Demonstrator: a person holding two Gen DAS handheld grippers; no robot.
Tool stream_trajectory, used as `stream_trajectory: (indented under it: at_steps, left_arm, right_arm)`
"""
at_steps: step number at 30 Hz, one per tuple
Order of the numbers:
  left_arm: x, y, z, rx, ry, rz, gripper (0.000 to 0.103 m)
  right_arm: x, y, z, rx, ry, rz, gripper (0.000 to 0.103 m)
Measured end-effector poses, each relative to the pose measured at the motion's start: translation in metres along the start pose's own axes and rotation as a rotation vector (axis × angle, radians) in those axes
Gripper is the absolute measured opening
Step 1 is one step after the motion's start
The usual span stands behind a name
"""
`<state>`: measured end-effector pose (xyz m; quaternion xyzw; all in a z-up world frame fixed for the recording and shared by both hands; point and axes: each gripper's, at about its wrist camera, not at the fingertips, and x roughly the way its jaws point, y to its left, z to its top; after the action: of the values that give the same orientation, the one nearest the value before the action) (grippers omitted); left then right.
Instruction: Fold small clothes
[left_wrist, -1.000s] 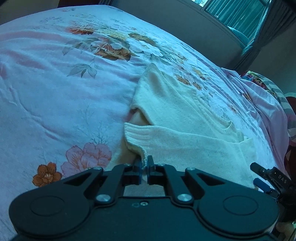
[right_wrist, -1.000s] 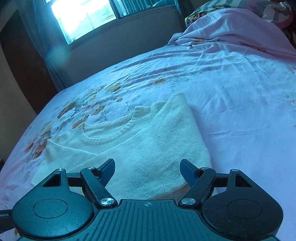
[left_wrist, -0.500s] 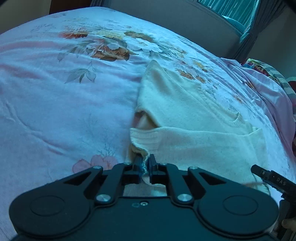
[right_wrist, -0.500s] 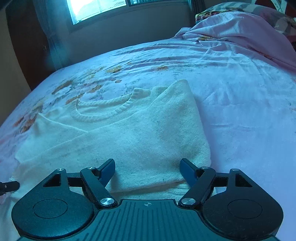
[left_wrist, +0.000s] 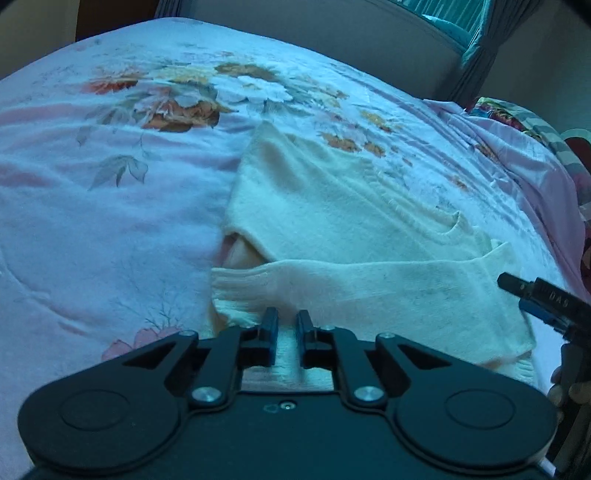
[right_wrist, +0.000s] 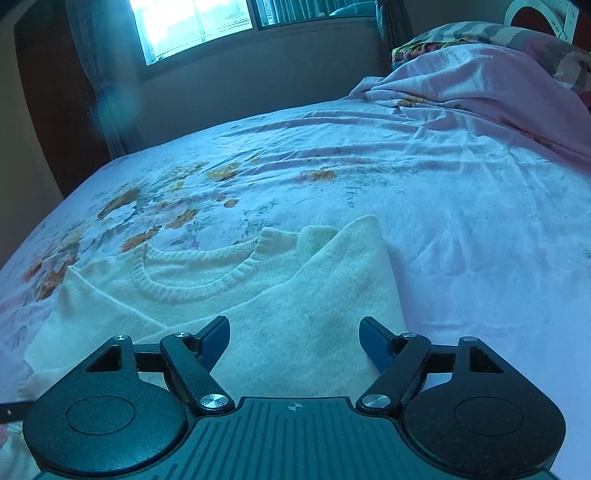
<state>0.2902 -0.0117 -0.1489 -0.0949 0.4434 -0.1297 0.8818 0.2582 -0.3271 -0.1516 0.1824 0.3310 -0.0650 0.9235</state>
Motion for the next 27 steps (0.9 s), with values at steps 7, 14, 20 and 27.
stream_trajectory:
  at_steps: [7, 14, 20, 27]
  left_arm:
    - [0.021, -0.004, 0.012, 0.019, -0.013, 0.035, 0.007]
    - [-0.003, -0.010, -0.008, 0.094, -0.013, 0.038, 0.012]
    - [-0.018, -0.010, -0.017, 0.091, 0.000, 0.052, 0.014]
    - [-0.046, -0.013, -0.054, 0.143, 0.034, 0.071, 0.017]
  right_arm:
    - [0.051, -0.021, 0.011, -0.040, 0.061, -0.113, 0.076]
    - [0.010, -0.007, 0.001, -0.028, 0.038, -0.071, 0.076]
    - [-0.013, 0.010, -0.028, -0.113, 0.076, -0.157, 0.076]
    - [-0.066, 0.035, -0.092, -0.174, 0.131, -0.118, 0.076]
